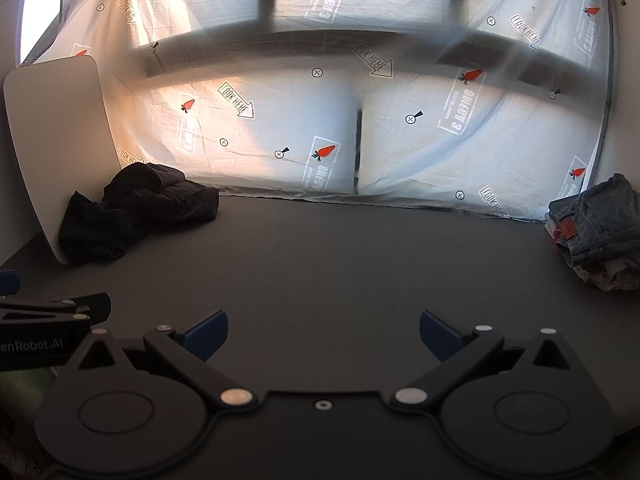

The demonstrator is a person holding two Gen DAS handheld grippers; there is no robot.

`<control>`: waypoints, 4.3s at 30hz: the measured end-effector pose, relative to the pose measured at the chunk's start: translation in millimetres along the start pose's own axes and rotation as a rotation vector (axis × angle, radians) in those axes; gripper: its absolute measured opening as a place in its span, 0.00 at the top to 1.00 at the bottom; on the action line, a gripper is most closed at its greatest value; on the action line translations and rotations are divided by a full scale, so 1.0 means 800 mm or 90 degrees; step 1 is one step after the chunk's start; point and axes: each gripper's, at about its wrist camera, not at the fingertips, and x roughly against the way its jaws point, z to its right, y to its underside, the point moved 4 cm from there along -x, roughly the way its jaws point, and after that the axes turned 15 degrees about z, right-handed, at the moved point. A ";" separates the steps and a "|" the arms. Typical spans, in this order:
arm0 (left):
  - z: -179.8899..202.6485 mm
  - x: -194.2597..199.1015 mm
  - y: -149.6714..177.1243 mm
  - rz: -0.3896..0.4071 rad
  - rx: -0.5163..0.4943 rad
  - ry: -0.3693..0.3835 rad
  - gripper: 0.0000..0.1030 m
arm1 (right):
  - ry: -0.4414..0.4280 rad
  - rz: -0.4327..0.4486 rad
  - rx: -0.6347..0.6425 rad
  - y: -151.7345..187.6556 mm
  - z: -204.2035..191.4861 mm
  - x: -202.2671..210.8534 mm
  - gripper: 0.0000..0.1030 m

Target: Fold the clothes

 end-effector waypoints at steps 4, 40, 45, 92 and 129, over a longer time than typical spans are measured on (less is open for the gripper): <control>0.000 -0.001 0.000 0.001 0.000 -0.001 0.00 | -0.001 0.000 0.000 0.000 0.000 0.000 0.00; 0.009 0.001 -0.001 0.002 -0.004 -0.003 0.00 | -0.007 0.002 0.001 0.001 0.005 0.001 0.00; 0.022 0.004 -0.002 0.000 0.004 -0.008 0.00 | -0.003 0.002 -0.001 0.000 0.022 0.002 0.00; -0.228 -0.484 -0.018 -0.154 0.265 -0.195 0.51 | -0.174 -0.032 0.060 -0.073 -0.181 -0.556 0.65; -0.254 -0.671 -0.061 -0.072 0.335 -0.138 0.96 | -0.266 -0.028 -0.101 -0.057 -0.269 -0.746 0.95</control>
